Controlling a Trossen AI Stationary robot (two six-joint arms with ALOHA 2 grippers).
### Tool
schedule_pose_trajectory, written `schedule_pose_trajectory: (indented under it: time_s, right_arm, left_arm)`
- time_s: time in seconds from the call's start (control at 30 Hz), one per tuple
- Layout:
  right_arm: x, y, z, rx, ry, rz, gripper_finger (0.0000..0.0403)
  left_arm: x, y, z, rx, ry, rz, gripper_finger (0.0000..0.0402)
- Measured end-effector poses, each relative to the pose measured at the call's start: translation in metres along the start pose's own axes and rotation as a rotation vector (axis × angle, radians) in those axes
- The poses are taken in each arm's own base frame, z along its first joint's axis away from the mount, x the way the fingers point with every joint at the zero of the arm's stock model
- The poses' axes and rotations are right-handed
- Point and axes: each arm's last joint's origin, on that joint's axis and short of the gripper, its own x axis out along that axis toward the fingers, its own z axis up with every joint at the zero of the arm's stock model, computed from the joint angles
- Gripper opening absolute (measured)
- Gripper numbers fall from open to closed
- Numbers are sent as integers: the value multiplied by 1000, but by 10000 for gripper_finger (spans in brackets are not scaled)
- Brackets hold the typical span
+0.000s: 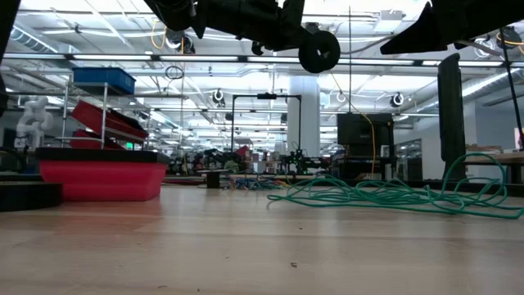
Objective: Coil cords
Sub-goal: Coil the white wire onto the spool
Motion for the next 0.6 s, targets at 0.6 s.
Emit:
schedule_pose_trajectory:
  time_s: [0.6]
  right_arm:
    - [0, -1, 0, 35, -8, -27, 61]
  left_arm:
    - [0, -1, 0, 0, 0, -6, 0]
